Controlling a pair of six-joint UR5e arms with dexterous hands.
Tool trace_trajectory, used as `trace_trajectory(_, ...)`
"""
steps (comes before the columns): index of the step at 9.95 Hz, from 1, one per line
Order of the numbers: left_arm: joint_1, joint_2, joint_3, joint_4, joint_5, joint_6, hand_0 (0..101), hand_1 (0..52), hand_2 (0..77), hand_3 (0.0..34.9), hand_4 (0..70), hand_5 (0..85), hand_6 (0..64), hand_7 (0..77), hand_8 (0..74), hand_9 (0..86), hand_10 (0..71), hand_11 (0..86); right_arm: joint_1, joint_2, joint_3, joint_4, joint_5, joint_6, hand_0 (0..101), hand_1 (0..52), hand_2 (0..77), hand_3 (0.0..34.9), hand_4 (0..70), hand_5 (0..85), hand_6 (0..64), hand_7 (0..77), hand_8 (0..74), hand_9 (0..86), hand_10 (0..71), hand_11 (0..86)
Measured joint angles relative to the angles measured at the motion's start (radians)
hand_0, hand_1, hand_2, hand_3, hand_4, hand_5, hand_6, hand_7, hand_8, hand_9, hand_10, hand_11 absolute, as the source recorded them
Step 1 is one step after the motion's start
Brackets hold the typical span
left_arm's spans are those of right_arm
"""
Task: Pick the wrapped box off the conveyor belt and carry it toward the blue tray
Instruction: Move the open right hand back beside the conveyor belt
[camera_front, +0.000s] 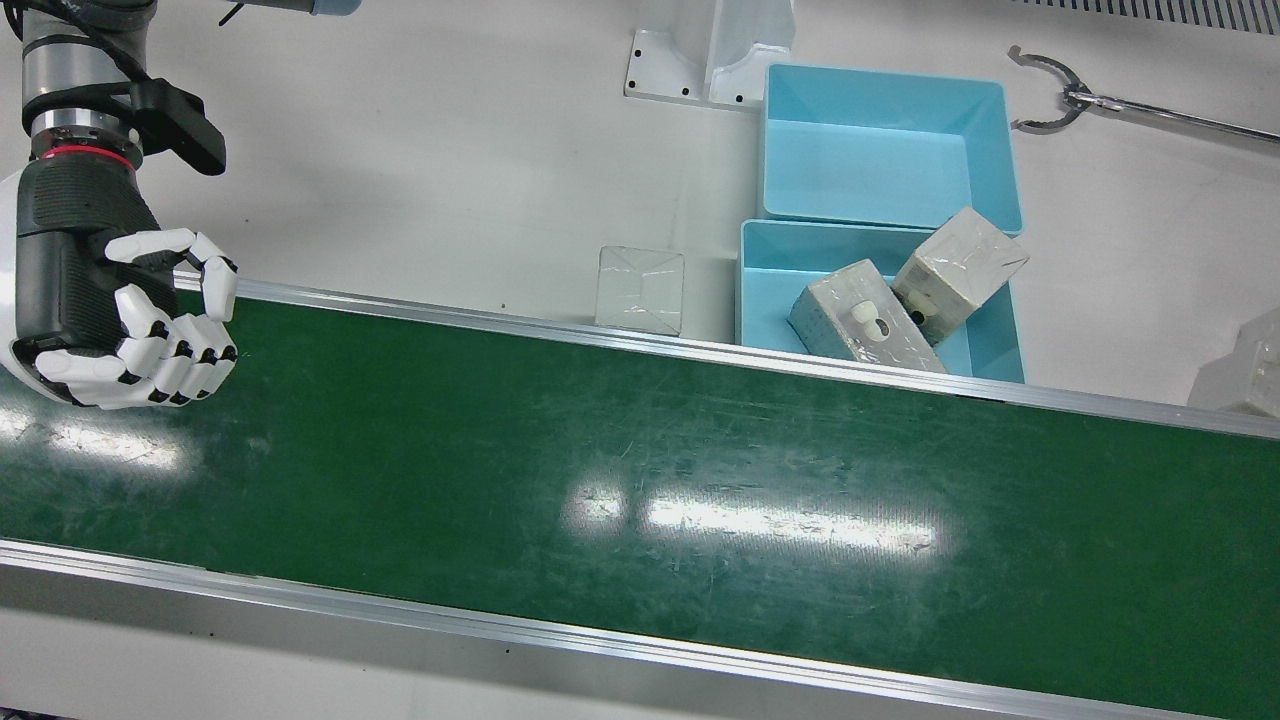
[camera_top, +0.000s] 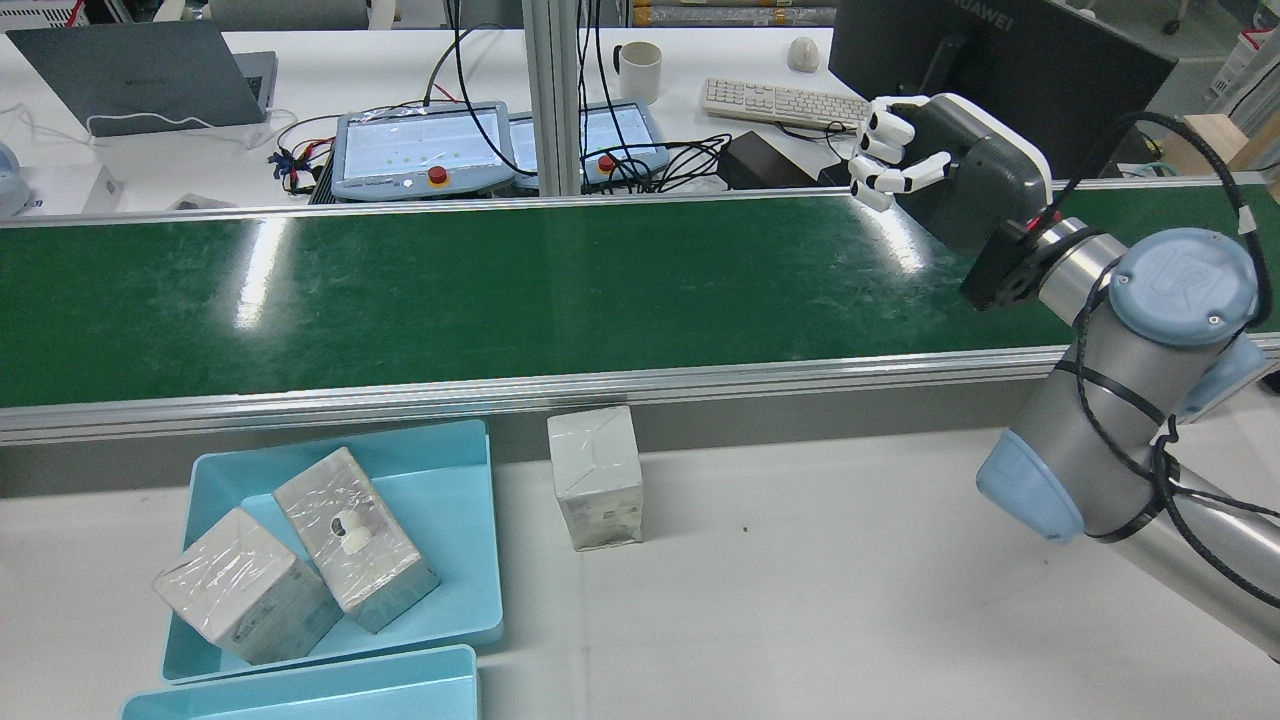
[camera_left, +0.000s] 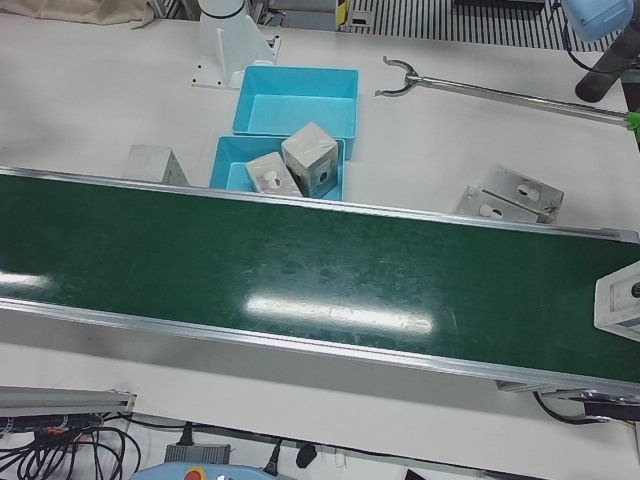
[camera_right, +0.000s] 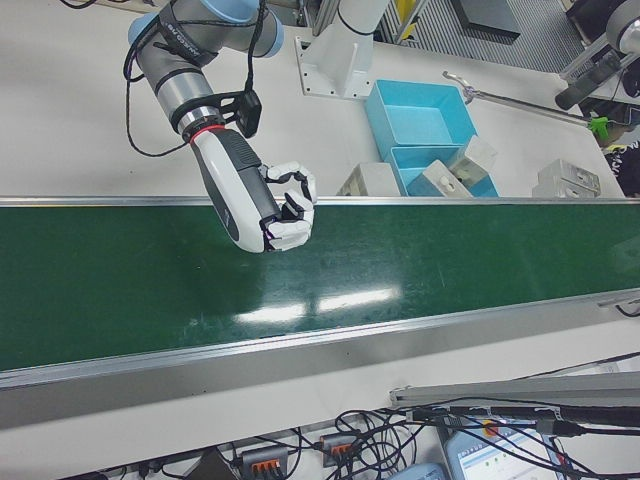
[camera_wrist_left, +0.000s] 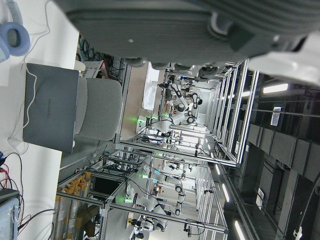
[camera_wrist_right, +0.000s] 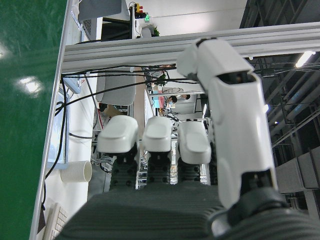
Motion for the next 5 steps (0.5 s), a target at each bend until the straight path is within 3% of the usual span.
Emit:
trace_trajectory(1, 0.0, 0.0, 0.0, 0.0, 0.0, 0.0, 0, 0.0, 1.1, 0.0, 0.0, 1.1, 0.0, 0.5, 0.5, 0.0, 0.5, 0.0, 0.0, -0.002, -0.001, 0.013, -0.002, -0.002, 55, 15.3, 41.5, 0.7, 69.8, 69.8, 62.7, 69.3, 70.9, 69.8, 70.4, 70.4)
trace_trajectory(2, 0.0, 0.0, 0.0, 0.0, 0.0, 0.0, 0, 0.0, 1.1, 0.0, 0.0, 1.1, 0.0, 0.5, 0.5, 0.0, 0.5, 0.0, 0.006, -0.003, -0.004, 0.03, -0.005, -0.002, 55, 15.3, 41.5, 0.7, 69.8, 69.8, 62.7, 69.3, 70.9, 69.8, 70.4, 70.4)
trace_trajectory(3, 0.0, 0.0, 0.0, 0.0, 0.0, 0.0, 0, 0.0, 1.1, 0.0, 0.0, 1.1, 0.0, 0.5, 0.5, 0.0, 0.5, 0.0, 0.015, -0.003, -0.007, 0.045, -0.011, -0.002, 52, 22.4, 31.6, 0.6, 46.4, 62.7, 61.6, 66.5, 60.0, 63.3, 59.5, 63.8)
trace_trajectory(4, 0.0, 0.0, 0.0, 0.0, 0.0, 0.0, 0, 0.0, 1.1, 0.0, 0.0, 1.1, 0.0, 0.5, 0.5, 0.0, 0.5, 0.0, 0.024, -0.009, -0.009, 0.056, -0.021, -0.002, 51, 19.6, 14.2, 6.0, 29.5, 45.3, 50.7, 49.1, 43.6, 45.3, 43.1, 45.8)
trace_trajectory(5, 0.0, 0.0, 0.0, 0.0, 0.0, 0.0, 0, 0.0, 1.1, 0.0, 0.0, 1.1, 0.0, 0.5, 0.5, 0.0, 0.5, 0.0, 0.03, -0.015, -0.011, 0.071, -0.029, -0.002, 51, 19.6, 14.2, 6.0, 29.5, 45.3, 50.7, 49.1, 43.6, 45.3, 43.1, 45.8)
